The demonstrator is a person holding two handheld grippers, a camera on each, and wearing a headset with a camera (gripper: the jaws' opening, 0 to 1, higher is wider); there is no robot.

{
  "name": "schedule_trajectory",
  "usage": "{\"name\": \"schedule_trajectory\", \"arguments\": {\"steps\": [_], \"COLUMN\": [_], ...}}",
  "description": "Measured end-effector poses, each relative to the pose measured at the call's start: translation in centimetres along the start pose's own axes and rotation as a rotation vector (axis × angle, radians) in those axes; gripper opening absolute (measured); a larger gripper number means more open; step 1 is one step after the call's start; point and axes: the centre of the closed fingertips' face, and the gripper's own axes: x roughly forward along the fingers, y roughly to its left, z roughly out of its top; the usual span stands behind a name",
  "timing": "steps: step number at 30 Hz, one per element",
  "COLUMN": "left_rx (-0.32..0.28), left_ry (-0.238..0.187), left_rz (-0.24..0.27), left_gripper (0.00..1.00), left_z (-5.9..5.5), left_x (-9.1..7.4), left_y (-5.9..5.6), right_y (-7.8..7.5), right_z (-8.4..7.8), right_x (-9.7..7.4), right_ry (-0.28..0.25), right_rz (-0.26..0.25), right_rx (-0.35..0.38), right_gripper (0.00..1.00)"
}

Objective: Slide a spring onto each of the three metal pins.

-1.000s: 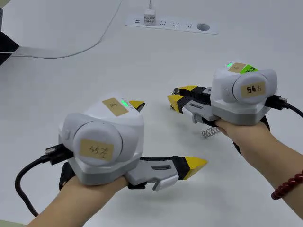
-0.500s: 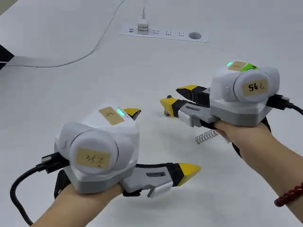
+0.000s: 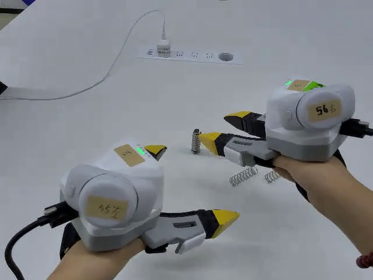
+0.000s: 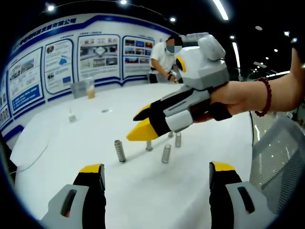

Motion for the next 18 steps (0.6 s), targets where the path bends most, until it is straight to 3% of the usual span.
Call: {"name": "schedule_trajectory", "arguments": {"steps": [8,18], "left_rx": [0.007,0.048], "left_ry": [-0.007,0.018], "left_rz": [-0.001,-0.002], "left_gripper": [0.89,0.82], "left_z": [0.6,0.5], "left_x": [0.1,1.0], "left_y": [0.1,0.2], "right_y": [-0.6,-0.9], "right_z": [-0.1,-1.0], "right_x": [-2.3,-4.8], "right_ry": [0.003,0.007], "right_rz": [-0.014,-0.020], "right_rx": [0.004,0.026], "right_gripper": [0.43,0.45]}}
